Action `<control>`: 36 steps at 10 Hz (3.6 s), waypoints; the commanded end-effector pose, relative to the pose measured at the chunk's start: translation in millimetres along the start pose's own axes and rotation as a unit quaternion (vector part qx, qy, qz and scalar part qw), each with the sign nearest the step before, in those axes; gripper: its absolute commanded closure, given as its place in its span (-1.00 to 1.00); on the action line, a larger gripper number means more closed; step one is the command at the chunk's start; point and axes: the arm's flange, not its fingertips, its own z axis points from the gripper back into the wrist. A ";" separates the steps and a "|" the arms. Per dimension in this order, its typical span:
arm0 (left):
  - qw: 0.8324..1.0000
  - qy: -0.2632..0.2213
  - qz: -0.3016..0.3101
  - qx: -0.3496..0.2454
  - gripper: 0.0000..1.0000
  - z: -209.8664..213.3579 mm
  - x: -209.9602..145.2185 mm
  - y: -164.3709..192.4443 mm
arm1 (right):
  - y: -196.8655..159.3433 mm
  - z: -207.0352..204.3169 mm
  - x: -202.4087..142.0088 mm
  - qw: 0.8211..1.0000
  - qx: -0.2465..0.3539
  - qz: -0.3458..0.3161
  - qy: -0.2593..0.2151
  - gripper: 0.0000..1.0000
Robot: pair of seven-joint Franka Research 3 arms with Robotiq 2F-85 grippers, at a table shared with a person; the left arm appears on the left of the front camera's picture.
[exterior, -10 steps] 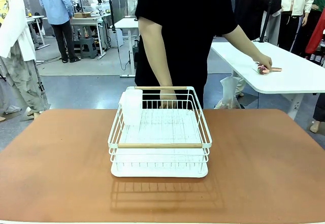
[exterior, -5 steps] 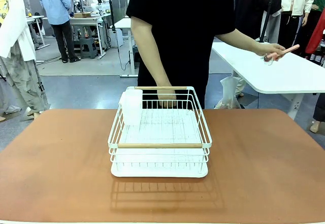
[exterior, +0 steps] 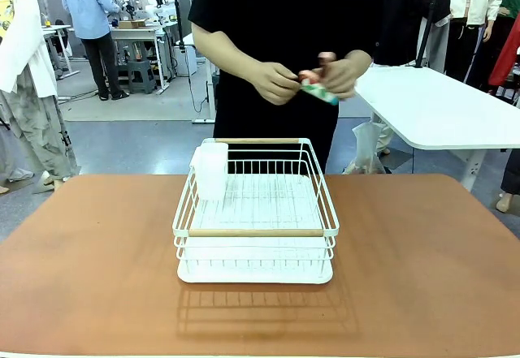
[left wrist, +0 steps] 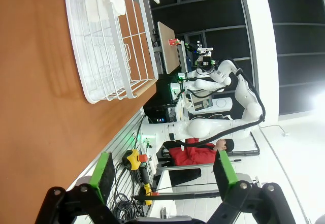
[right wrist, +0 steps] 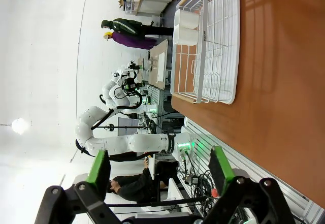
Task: Clean the table.
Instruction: Pick up the Lint Roller when the human hands it over.
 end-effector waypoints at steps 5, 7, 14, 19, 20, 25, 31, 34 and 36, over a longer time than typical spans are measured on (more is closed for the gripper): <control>1.000 -0.003 -0.004 -0.001 -1.00 1.8 -1.6 -2.3 | 4.7 0.0 -2.0 1.000 0.006 0.002 -0.001 -1.00; 1.000 -0.003 -0.004 -0.001 -1.00 1.8 -1.6 -2.3 | 4.7 0.0 -2.0 1.000 0.006 0.002 -0.001 -1.00; 1.000 -0.008 0.023 0.001 -1.00 -2.1 4.2 -8.8 | 4.7 0.0 -2.0 1.000 0.006 0.002 -0.001 -1.00; 0.988 -0.077 0.129 0.044 -1.00 -24.0 31.9 -93.4 | 4.7 0.0 -2.0 1.000 0.006 0.002 -0.001 -1.00; 0.982 -0.094 0.150 0.065 -1.00 -32.4 39.4 -106.4 | 4.7 0.0 -2.0 1.000 0.006 0.002 -0.001 -1.00; 0.957 -0.170 0.195 0.134 -1.00 -65.1 70.8 -162.7 | 4.7 0.0 -2.0 1.000 0.006 0.002 -0.001 -1.00; 0.934 -0.208 0.200 0.211 -1.00 -113.3 96.1 -175.7 | 4.7 0.0 -2.0 1.000 0.006 0.002 -0.001 -1.00; 0.918 -0.235 0.204 0.248 -1.00 -126.8 99.8 -164.2 | 4.7 0.0 -2.0 1.000 0.006 0.002 -0.001 -1.00; 0.914 -0.244 0.201 0.255 -1.00 -128.7 98.3 -160.6 | 4.7 0.0 -2.0 1.000 0.006 0.002 -0.001 -1.00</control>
